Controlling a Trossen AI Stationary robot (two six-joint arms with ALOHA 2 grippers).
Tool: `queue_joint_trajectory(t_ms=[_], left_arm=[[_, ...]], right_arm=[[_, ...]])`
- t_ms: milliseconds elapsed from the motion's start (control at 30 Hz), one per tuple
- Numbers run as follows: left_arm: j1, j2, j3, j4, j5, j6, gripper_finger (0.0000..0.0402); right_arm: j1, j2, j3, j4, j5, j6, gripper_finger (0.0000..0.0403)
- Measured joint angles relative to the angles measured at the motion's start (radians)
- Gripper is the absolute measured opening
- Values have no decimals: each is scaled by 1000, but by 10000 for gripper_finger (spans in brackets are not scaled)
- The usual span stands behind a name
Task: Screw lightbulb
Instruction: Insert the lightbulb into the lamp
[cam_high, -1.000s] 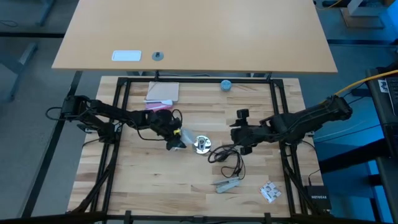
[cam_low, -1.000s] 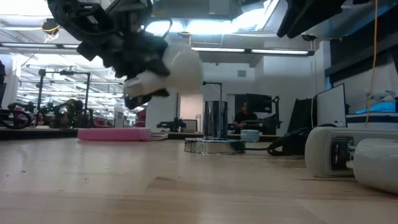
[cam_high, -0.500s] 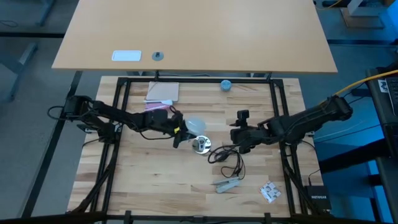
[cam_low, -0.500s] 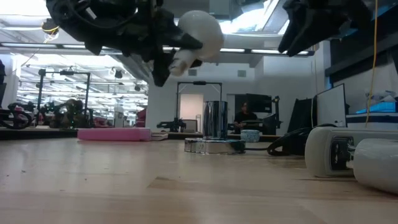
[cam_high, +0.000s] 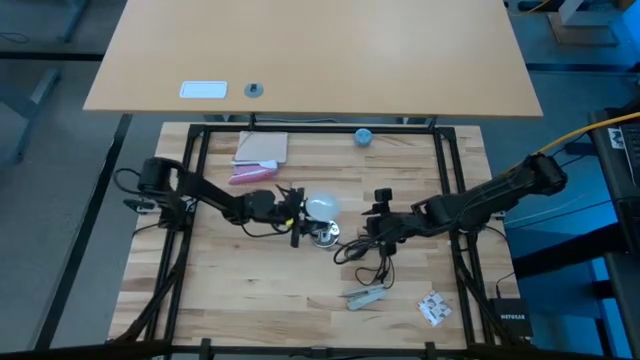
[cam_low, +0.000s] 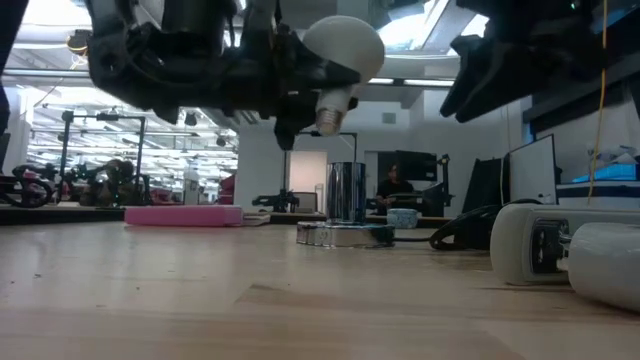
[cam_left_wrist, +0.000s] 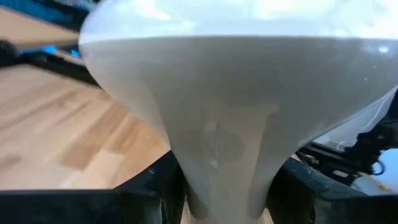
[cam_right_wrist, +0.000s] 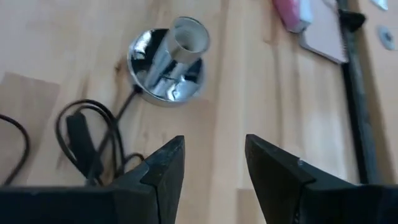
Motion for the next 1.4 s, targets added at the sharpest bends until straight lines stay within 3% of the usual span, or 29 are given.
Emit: queue_joint_trajectory(t_ms=[333, 900, 1100, 1400], left_arm=[[0, 124, 127, 1, 0, 173, 166], [17, 128, 128, -42, 26, 201, 166], [21, 128, 127, -92, 39, 204, 166], [19, 128, 127, -156, 59, 324, 166]], right_arm=[[0, 0, -132, 334, -68, 1, 175], [1, 101, -197, 419, -147, 187, 175], [1, 164, -197, 510, -193, 195, 175], [1, 214, -197, 569, -209, 195, 175]])
